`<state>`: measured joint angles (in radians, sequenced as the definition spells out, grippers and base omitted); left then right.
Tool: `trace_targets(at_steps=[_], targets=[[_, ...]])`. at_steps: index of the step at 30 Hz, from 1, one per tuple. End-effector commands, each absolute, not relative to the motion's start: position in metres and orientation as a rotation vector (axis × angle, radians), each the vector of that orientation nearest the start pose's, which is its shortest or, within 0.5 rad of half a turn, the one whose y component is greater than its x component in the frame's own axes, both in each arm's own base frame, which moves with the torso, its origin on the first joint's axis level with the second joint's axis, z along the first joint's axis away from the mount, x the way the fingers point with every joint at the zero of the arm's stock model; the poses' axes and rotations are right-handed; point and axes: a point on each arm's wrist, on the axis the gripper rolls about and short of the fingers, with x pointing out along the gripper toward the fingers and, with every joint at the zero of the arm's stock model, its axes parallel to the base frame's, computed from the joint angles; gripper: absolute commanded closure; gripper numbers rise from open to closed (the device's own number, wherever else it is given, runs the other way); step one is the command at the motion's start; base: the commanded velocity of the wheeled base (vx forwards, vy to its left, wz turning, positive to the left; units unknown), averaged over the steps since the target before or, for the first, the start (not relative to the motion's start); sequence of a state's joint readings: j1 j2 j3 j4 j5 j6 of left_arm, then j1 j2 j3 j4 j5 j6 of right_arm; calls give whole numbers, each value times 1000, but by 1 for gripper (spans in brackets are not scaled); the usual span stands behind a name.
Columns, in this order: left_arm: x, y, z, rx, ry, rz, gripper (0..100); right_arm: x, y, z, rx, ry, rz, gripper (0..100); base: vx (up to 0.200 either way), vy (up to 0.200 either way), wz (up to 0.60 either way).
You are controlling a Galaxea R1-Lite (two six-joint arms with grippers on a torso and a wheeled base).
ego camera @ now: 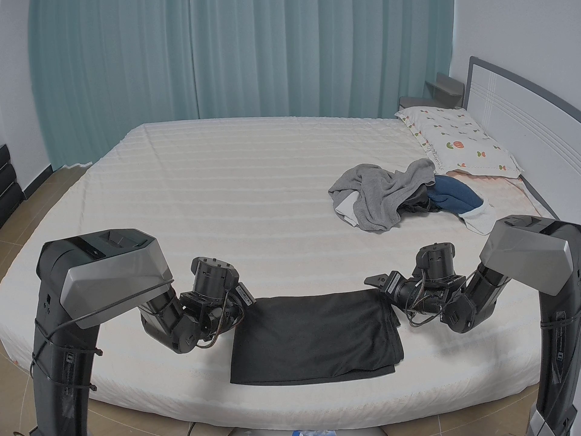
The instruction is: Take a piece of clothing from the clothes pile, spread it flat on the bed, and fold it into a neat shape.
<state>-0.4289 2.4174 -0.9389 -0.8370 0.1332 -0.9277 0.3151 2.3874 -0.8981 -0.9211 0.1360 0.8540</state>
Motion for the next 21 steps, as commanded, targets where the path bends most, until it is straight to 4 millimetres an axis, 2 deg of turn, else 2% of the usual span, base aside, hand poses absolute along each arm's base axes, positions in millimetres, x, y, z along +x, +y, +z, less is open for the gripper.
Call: trace_targets(at_steps=[1,21], targets=[[363,-163,-30,-712,698,23,100,375,125,-23,759,728,164,100,0,0,0],[364,-159,-33,-706,683,60,100,381,110,-22,779,690,135,100,0,0,0]])
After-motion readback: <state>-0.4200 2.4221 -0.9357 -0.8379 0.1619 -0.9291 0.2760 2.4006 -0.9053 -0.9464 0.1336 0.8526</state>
